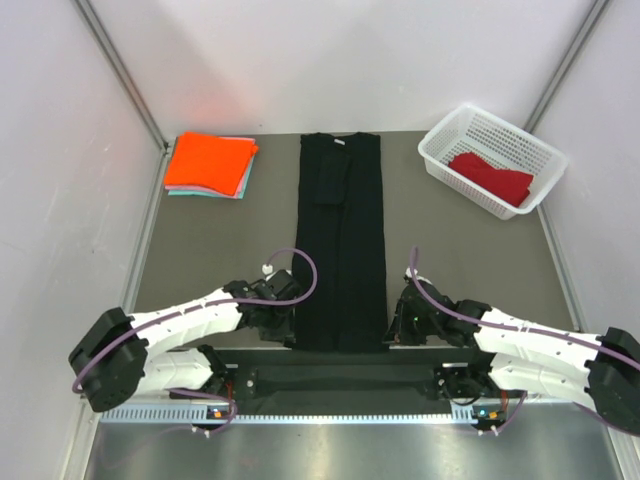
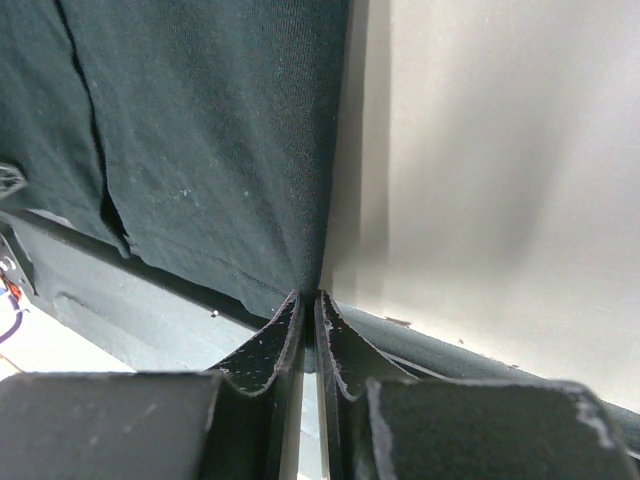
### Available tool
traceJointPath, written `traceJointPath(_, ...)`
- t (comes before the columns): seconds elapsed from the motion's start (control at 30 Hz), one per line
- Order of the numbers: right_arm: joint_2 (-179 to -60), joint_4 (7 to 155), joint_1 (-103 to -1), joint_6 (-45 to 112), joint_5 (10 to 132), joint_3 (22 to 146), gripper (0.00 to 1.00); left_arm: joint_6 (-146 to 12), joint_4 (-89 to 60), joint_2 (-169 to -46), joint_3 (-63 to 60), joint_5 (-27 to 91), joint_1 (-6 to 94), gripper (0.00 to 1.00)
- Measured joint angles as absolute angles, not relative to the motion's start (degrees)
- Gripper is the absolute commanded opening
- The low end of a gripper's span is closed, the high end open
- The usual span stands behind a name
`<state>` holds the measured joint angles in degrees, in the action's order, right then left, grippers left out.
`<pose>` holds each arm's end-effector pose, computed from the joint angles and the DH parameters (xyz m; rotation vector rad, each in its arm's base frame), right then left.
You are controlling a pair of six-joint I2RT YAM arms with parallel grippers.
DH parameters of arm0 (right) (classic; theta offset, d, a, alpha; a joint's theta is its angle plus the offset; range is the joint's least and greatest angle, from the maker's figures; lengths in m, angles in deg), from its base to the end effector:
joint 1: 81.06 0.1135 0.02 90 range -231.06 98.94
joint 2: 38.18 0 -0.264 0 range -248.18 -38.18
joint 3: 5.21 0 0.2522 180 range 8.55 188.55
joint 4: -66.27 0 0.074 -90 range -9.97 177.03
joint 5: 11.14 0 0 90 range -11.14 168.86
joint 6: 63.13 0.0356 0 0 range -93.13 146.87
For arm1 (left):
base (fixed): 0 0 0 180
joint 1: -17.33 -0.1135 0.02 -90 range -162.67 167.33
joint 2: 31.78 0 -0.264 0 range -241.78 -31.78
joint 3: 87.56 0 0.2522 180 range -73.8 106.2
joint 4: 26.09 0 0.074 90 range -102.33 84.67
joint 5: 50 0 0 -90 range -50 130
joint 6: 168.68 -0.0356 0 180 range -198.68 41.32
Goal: Fold and stack the t-shirts
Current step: Fold the tshirt
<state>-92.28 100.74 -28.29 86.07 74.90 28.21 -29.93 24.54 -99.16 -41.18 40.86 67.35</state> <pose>0.0971 0.1318 0.1484 0.1247 2.7521 0.7699 0.1215 -0.1441 0.1628 0.0286 2.9019 -0.3420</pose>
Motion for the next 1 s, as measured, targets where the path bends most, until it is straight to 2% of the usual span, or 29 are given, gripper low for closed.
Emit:
traceJointPath(0.07, -92.24, 100.74, -28.29, 86.07, 74.87, 28.21, 0.06, -29.27, 23.97, -99.11, -42.43, 39.81, 67.28, 0.33)
traceJointPath(0.1, -92.2, 100.74, -28.29, 86.07, 74.87, 28.21, 0.04, -29.03, 23.44, -99.0, -42.58, 39.55, 67.24, 0.18)
traceJointPath(0.17, -92.17, 100.76, -28.29, 86.07, 74.83, 28.21, 0.01, -28.27, 21.91, -99.03, -42.86, 38.55, 67.24, 0.0)
traceJointPath(0.5, -87.32, 104.87, -27.5, 86.53, 75.03, 29.76, 0.0, -25.88, 18.66, -97.32, -43.76, 33.39, 67.74, 0.0)
traceJointPath(0.8, -88.35, 108.48, -27.18, 86.07, 76.27, 33.8, 0.0, -26.85, 19.49, -98.2, -39.98, 32.08, 67.72, 0.0)
traceJointPath(1.0, -94.23, 110.12, -29.54, 81.7, 76.86, 40.69, 0.0, -32.0, 21.28, -100.97, -33.88, 30.22, 59.72, 0.0)
